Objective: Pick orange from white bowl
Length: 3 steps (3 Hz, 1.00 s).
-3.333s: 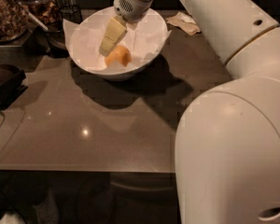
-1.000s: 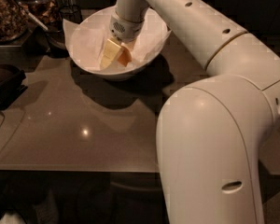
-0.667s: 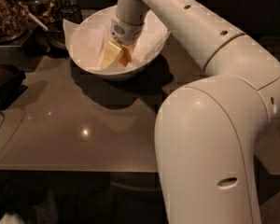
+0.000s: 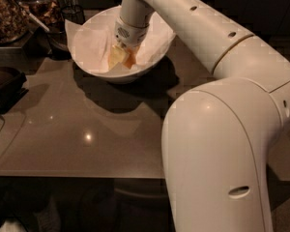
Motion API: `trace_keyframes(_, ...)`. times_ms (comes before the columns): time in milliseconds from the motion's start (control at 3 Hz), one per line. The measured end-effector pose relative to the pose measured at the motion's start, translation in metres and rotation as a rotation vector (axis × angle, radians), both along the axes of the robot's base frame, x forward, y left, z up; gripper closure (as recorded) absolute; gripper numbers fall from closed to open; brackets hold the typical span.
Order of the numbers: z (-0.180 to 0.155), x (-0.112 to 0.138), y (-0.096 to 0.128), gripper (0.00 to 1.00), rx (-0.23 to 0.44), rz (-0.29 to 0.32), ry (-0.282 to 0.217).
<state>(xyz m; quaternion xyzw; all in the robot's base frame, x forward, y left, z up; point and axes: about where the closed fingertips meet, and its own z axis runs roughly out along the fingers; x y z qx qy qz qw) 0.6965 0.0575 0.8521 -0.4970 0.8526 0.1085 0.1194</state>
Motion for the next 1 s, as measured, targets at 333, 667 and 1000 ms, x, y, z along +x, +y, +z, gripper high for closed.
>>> trace_keyframes(333, 0.000, 0.000, 0.000, 0.85, 0.000, 0.000, 0.000)
trace_keyframes(667, 0.027, -0.013, 0.003, 1.00, 0.071, 0.048, -0.065)
trace_keyframes(1000, 0.064, -0.043, 0.004, 1.00, 0.169, 0.125, -0.136)
